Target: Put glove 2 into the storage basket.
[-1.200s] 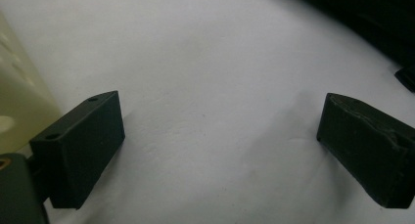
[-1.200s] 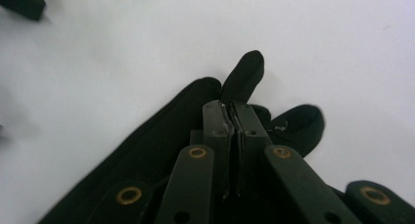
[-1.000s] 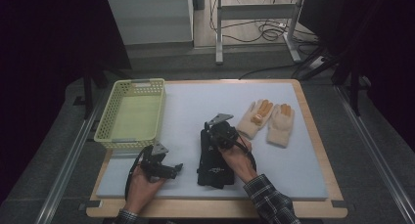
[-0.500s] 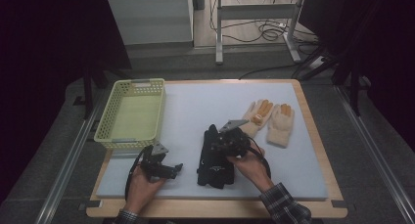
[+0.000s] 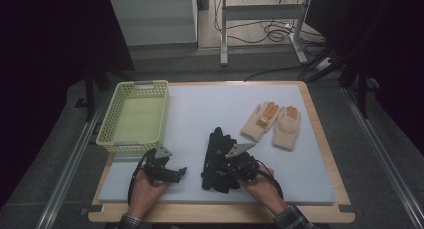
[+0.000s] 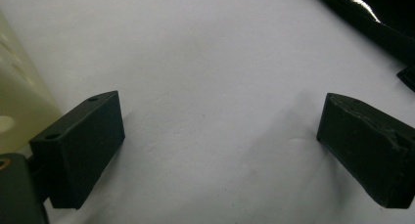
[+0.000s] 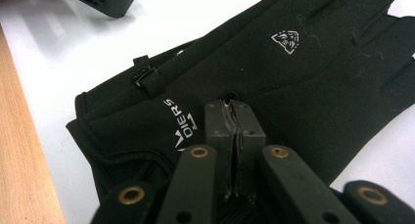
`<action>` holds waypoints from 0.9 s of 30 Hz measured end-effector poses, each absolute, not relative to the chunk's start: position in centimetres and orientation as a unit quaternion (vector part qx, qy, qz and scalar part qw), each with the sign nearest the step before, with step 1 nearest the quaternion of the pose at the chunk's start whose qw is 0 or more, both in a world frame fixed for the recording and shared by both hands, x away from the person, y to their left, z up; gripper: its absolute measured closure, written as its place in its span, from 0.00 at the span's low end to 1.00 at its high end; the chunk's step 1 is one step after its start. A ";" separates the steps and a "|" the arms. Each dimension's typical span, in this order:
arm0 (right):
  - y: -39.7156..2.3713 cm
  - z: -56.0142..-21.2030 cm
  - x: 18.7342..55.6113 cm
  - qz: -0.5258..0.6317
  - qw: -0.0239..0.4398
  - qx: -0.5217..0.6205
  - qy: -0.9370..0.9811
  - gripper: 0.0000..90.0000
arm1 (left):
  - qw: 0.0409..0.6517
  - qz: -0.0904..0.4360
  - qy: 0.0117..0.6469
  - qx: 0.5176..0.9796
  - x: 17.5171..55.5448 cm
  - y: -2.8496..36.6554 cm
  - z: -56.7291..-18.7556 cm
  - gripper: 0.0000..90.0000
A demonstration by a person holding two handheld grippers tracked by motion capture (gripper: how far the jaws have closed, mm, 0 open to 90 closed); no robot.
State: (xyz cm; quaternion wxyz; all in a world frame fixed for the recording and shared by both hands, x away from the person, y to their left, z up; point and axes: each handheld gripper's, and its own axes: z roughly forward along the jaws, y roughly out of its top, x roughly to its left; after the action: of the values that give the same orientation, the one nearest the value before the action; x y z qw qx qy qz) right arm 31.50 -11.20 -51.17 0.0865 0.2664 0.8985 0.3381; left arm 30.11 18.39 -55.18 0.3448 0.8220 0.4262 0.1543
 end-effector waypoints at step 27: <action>-11.9 -49.2 31.4 0.381 0.091 0.277 0.877 0.74 | 0.345 0.154 0.426 0.822 30.1 18.4 -55.2 0.04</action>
State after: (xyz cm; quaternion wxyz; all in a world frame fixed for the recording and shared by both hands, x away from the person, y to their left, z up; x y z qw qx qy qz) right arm 31.45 -11.94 -49.20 0.0906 0.2771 0.8772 0.3814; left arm 30.11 18.40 -55.17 0.3446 0.8222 0.4260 0.1540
